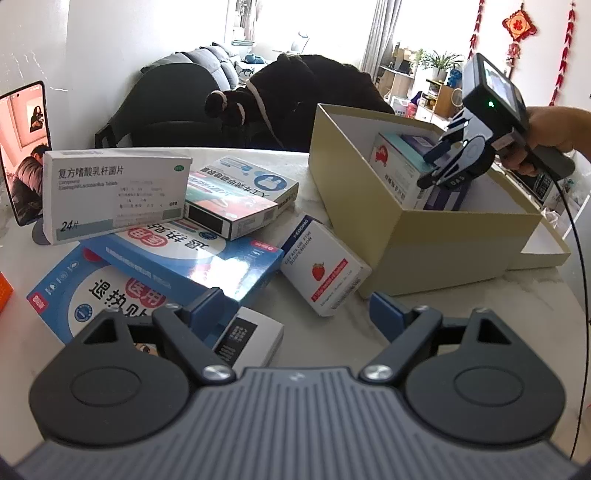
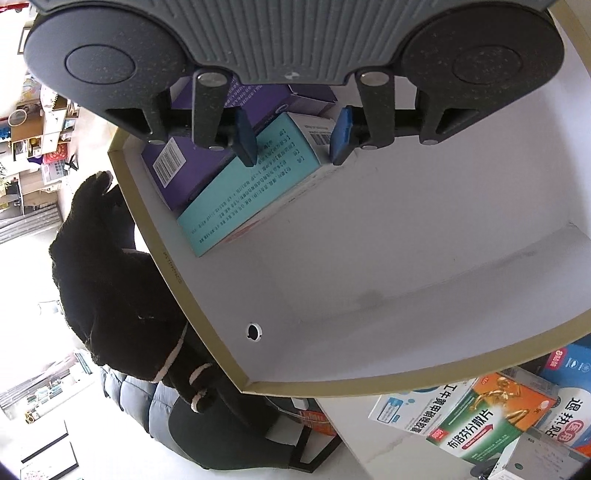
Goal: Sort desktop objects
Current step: 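Open the right gripper and press the box flat inside, then withdraw the right tool while the left tool moves to the white box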
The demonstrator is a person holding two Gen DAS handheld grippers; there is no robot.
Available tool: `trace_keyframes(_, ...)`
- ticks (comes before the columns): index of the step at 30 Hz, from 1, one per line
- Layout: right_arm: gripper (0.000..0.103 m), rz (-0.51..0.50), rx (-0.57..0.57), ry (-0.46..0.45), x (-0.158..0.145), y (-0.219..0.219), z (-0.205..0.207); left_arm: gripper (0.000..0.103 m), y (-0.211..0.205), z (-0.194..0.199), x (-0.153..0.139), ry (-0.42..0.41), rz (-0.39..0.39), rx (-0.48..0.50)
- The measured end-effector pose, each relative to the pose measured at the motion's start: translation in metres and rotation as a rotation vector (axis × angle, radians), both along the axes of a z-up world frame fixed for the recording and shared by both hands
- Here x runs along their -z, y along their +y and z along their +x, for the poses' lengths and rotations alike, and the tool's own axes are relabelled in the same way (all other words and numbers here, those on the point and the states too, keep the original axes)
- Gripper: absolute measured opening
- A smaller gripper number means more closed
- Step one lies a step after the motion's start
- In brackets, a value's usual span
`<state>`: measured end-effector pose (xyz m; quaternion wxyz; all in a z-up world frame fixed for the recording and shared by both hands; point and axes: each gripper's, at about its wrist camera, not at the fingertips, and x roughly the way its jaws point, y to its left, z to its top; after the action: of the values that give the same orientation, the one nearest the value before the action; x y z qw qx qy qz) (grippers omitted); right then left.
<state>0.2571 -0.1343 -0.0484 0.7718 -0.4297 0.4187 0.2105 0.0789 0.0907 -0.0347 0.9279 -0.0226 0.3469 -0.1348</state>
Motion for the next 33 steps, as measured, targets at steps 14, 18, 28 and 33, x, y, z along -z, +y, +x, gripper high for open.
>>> trace_keyframes(14,0.072,0.134,0.087,-0.098,-0.03,-0.009,-0.03,0.086,0.028,-0.003,-0.019,-0.062,0.1,-0.04)
trace_keyframes(18,0.079,0.224,0.156,-0.133,-0.044,-0.019,-0.045,0.086,0.046,-0.005,-0.026,-0.082,0.142,-0.062)
trace_keyframes(28,0.088,0.444,0.297,-0.2,-0.07,-0.044,-0.092,0.087,0.089,-0.007,-0.026,-0.061,0.218,-0.128)
trace_keyframes(33,0.092,0.477,0.326,-0.258,-0.075,-0.05,-0.116,0.087,0.104,-0.004,-0.026,-0.049,0.257,-0.14)
